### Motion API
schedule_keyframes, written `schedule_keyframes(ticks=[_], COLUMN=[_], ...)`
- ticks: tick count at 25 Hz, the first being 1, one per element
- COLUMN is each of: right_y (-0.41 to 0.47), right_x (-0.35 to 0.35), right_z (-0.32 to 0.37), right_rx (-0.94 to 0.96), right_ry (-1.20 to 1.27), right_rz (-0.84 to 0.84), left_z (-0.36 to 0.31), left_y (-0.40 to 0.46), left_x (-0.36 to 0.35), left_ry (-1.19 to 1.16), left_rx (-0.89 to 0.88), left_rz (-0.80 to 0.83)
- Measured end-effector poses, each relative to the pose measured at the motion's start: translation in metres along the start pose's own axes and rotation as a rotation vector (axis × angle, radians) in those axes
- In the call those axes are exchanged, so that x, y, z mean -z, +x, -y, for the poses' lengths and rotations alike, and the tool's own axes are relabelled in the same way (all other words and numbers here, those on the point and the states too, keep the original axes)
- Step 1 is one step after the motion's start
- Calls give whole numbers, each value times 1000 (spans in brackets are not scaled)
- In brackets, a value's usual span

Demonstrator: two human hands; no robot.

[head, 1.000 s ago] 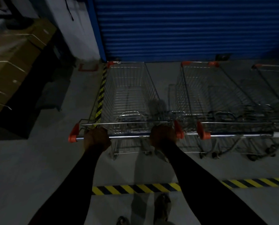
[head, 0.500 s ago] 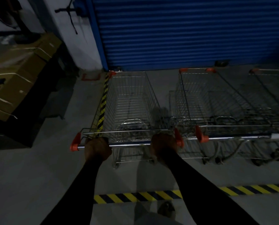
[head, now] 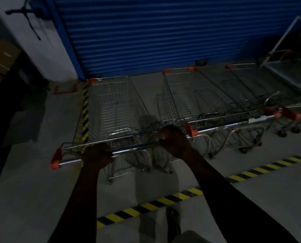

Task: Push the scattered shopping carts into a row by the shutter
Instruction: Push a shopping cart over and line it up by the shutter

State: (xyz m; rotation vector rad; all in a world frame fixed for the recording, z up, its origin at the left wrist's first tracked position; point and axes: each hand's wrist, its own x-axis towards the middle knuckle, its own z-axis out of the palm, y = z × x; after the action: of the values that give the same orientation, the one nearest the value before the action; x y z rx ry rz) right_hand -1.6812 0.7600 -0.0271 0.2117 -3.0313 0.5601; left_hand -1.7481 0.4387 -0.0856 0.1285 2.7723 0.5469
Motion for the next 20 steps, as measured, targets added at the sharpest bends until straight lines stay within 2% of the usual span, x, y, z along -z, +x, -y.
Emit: schedule_keyframes(ticks=[1, 2, 3, 4, 7, 11, 15, 20], right_y=[3, 3, 2, 2, 5, 6, -5, -24], right_x=[4, 16, 24, 31, 58, 107, 160, 206], right_z=[-12, -20, -33, -40, -38, -60, -88, -118], right_rx=[-9, -102, -121, -151, 22, 163, 276, 340], right_ry=[28, 157, 185, 297, 577, 834, 984, 1117], right_rz=[-138, -267, -393, -403, -425, -500, -533, -600], left_z=[-21, -47, -77, -104, -181, -280, -348, -390], left_y=[-4, -13, -23, -32, -50, -79, -93, -107], left_x=[3, 1, -6, -8, 2, 33, 48, 56], left_ry=[-128, -186, -234, -329, -835, -1151, -1249, -1273], left_rx=[31, 15, -53, -100, -255, -385, -450, -572], left_rz=[-7, -89, -185, -283, -512, -639, -747, -734])
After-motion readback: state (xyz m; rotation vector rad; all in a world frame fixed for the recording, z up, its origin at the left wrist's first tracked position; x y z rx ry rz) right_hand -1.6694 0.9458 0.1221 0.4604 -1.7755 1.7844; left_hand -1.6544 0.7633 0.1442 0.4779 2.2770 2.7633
